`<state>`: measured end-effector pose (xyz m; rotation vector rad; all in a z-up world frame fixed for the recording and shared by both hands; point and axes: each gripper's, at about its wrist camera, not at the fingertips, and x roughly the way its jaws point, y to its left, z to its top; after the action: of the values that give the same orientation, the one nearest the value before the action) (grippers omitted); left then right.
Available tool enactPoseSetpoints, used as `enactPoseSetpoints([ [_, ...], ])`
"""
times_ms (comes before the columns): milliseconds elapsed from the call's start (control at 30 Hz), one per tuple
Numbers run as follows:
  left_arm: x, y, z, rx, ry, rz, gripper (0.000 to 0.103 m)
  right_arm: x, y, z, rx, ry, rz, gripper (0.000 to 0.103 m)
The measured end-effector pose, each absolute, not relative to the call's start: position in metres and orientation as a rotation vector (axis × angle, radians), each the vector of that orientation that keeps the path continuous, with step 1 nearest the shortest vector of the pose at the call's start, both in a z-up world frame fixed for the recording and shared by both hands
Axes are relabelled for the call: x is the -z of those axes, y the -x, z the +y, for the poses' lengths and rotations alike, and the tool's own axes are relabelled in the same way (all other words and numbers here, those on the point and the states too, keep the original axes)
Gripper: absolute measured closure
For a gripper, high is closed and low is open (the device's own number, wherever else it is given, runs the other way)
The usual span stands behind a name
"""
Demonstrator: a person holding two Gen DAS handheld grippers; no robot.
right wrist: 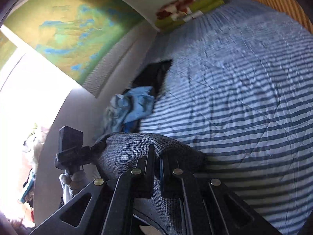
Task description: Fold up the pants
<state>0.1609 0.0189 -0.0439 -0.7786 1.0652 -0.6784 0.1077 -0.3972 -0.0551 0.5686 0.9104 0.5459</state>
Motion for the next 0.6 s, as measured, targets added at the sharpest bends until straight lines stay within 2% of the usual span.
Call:
enactPoseSetpoints([
  [167,0.101,-0.247,0.015,0.611,0.811,1.120,0.091,0.116,-0.194,-0.406,-0.469,-0.649,1.003,0.099],
  [367,0.143,-0.322,0.005,0.579,0.825,1.180,0.090,0.158,-0.267,-0.415,-0.381,-0.659,1.080,0.100],
  [500,0.178,-0.358,0.005,0.550,0.915,1.256,0.087,0.188,-0.299,-0.422,-0.355,-0.704,1.147,0.099],
  [567,0.186,-0.368,0.006,0.563,0.947,1.284,0.085,0.200,-0.308,-0.425,-0.348,-0.731,1.183,0.096],
  [600,0.186,-0.370,0.006,0.575,0.943,1.294,0.081,0.205,-0.310,-0.427,-0.355,-0.752,1.199,0.095],
])
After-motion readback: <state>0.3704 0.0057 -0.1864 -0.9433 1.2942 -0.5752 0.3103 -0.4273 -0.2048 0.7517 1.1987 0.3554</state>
